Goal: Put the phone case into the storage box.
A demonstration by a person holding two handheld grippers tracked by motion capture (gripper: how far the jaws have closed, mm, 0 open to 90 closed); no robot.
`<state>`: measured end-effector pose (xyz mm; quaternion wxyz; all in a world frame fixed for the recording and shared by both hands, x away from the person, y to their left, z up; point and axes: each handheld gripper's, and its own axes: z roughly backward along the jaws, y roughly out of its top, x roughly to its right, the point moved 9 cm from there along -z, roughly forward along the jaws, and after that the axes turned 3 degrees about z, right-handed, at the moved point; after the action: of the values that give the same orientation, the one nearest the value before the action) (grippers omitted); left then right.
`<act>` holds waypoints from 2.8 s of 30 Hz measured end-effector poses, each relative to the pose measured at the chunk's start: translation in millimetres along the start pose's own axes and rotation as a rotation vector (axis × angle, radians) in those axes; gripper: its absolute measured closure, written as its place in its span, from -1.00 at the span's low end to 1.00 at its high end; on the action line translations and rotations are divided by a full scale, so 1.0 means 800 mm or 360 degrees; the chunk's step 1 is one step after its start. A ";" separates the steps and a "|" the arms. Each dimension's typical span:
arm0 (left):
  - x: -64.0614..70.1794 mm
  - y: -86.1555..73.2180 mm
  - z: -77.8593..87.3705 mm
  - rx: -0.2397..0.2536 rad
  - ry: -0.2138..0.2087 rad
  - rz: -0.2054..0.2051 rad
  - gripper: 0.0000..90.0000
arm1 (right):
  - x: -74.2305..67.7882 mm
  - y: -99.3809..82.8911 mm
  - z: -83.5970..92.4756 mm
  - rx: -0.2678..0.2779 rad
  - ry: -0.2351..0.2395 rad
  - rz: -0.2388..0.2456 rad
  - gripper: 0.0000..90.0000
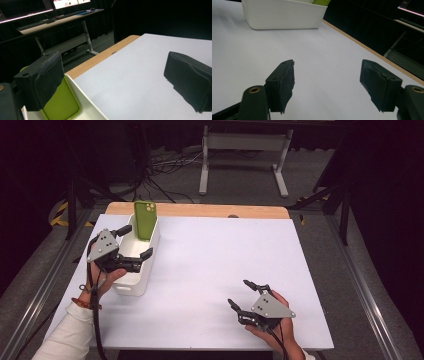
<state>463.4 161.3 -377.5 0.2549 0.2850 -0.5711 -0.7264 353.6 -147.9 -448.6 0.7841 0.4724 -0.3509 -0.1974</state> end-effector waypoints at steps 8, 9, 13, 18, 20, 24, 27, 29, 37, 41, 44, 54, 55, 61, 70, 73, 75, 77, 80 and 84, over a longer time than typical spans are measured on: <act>0.010 0.001 0.006 0.0019 -0.0016 -0.0021 -0.92 | -0.001 0.001 0.001 0.0005 0.0000 0.0011 -0.36; 0.011 0.001 0.007 0.0016 -0.0020 -0.0025 -0.92 | -0.001 0.002 0.001 0.0005 0.0001 0.0009 -0.36; 0.015 0.001 0.013 0.0019 -0.0025 -0.0032 -0.91 | -0.001 0.003 0.001 0.0009 0.0001 0.0014 -0.36; 0.020 -0.001 0.016 0.0023 -0.0031 -0.0041 -0.91 | -0.001 0.003 0.002 0.0014 0.0000 0.0016 -0.36; 0.023 -0.001 0.018 0.0030 -0.0034 -0.0045 -0.91 | -0.001 0.003 0.002 0.0014 0.0000 0.0017 -0.36; 0.030 -0.002 0.020 0.0031 -0.0051 -0.0058 -0.91 | -0.001 0.003 0.002 0.0012 0.0000 0.0016 -0.36; 0.035 -0.003 0.022 0.0030 -0.0066 -0.0069 -0.91 | 0.000 0.003 0.002 0.0012 -0.0003 0.0016 -0.36; 0.038 -0.003 0.023 0.0032 -0.0068 -0.0072 -0.91 | 0.000 0.003 0.002 0.0013 -0.0003 0.0015 -0.36; 0.054 -0.005 0.027 0.0035 -0.0106 -0.0089 -0.91 | 0.000 0.003 0.003 0.0012 -0.0005 0.0020 -0.36; 0.059 -0.006 0.028 0.0032 -0.0116 -0.0100 -0.91 | 0.000 0.004 0.003 0.0013 -0.0006 0.0020 -0.36; 0.062 -0.006 0.030 0.0038 -0.0118 -0.0096 -0.91 | 0.000 0.004 0.003 0.0013 -0.0006 0.0021 -0.36; 0.078 -0.005 0.043 0.0076 -0.0134 -0.0112 -0.91 | 0.000 0.005 0.003 0.0014 -0.0005 0.0019 -0.36; 0.080 -0.006 0.043 0.0077 -0.0135 -0.0117 -0.91 | 0.000 0.005 0.003 0.0017 -0.0004 0.0022 -0.36; 0.090 -0.013 0.045 0.0055 -0.0160 -0.0134 -0.91 | -0.001 0.005 0.002 0.0016 -0.0004 0.0024 -0.36; 0.103 -0.023 0.053 0.0044 -0.0173 -0.0116 -0.91 | -0.002 0.005 0.002 0.0008 -0.0002 0.0027 -0.36; 0.106 -0.028 0.053 0.0043 -0.0173 -0.0107 -0.90 | -0.003 0.006 0.001 0.0012 -0.0002 0.0029 -0.36; 0.107 -0.031 0.053 0.0031 -0.0177 -0.0112 -0.90 | -0.003 0.007 0.002 0.0016 -0.0002 0.0027 -0.36; 0.110 -0.036 0.052 0.0016 -0.0189 -0.0104 -0.90 | -0.004 0.007 0.002 0.0014 -0.0002 0.0029 -0.36; 0.113 -0.044 0.052 -0.0004 -0.0202 -0.0084 -0.90 | -0.004 0.007 0.003 0.0014 -0.0001 0.0030 -0.36; 0.117 -0.051 0.055 -0.0015 -0.0204 -0.0081 -0.90 | -0.004 0.006 0.003 0.0009 -0.0001 0.0036 -0.36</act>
<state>364.4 135.0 -421.1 0.2007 0.2512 -0.5754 -0.7520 349.6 -144.7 -444.8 0.7847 0.4706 -0.3571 -0.1876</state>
